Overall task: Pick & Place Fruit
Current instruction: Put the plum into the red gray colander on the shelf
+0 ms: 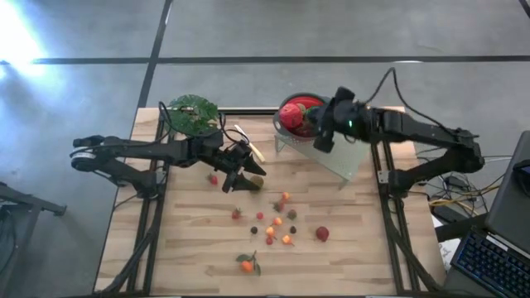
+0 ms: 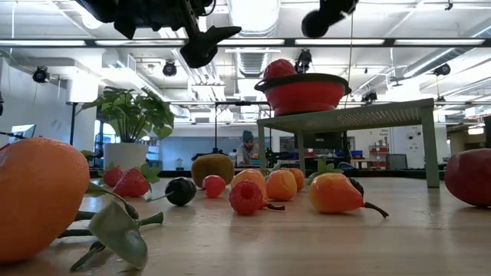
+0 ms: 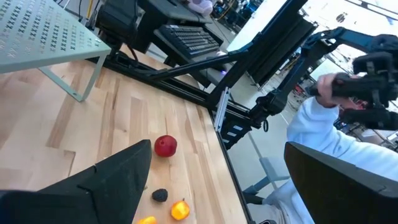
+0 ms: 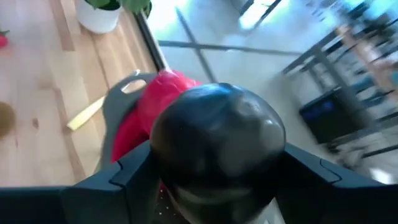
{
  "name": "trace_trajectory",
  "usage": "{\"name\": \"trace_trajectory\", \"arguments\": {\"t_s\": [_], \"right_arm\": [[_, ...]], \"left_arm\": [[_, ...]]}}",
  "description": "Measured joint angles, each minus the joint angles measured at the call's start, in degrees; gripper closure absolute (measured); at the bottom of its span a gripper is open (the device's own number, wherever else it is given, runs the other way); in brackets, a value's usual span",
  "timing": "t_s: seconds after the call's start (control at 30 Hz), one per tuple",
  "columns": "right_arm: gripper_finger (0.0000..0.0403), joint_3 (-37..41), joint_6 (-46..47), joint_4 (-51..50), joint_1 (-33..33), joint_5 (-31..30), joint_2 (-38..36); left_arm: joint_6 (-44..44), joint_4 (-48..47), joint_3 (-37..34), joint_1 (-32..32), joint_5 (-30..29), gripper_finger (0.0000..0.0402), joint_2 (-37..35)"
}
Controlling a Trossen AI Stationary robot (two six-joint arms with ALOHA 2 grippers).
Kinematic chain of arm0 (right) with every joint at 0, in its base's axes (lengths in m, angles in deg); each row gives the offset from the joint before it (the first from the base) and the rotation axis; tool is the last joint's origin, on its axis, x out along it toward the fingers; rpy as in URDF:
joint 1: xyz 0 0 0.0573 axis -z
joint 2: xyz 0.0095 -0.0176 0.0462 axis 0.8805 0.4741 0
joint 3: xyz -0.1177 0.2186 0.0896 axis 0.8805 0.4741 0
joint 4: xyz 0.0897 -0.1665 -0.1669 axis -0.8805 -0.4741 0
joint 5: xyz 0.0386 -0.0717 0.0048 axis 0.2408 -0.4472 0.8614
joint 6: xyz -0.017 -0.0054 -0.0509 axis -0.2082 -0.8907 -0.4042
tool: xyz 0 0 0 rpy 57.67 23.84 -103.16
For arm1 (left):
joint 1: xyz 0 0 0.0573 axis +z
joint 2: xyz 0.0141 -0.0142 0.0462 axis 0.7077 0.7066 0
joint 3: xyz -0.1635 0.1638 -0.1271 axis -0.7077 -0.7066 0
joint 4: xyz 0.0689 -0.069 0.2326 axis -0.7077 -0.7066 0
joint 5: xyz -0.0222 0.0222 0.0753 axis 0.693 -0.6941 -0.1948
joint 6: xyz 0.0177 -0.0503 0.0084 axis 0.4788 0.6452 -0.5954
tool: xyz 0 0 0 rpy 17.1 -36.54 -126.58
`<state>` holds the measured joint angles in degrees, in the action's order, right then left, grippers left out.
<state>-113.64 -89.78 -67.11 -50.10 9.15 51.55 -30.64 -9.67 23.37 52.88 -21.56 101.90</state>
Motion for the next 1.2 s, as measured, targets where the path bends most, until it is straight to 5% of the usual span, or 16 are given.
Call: {"name": "trace_trajectory", "arguments": {"t_s": [0.23,0.47,0.73,1.2], "right_arm": [[0.0152,0.00,-2.56,1.54,14.34,16.17,2.05],[0.0146,0.00,-2.99,2.14,21.67,22.33,6.22],[0.0162,0.00,-5.13,3.62,23.77,22.60,11.61],[0.0108,0.00,-5.96,3.87,24.60,22.12,14.25]], "left_arm": [[0.00,0.00,-0.02,0.00,-0.02,0.0030,0.00],[0.00,0.00,-0.13,0.03,-0.02,0.0030,0.00],[1.93,-0.43,-0.55,-0.02,-0.02,0.0030,0.00],[2.91,-1.36,-0.55,-0.09,-0.02,0.0030,0.00]]}}
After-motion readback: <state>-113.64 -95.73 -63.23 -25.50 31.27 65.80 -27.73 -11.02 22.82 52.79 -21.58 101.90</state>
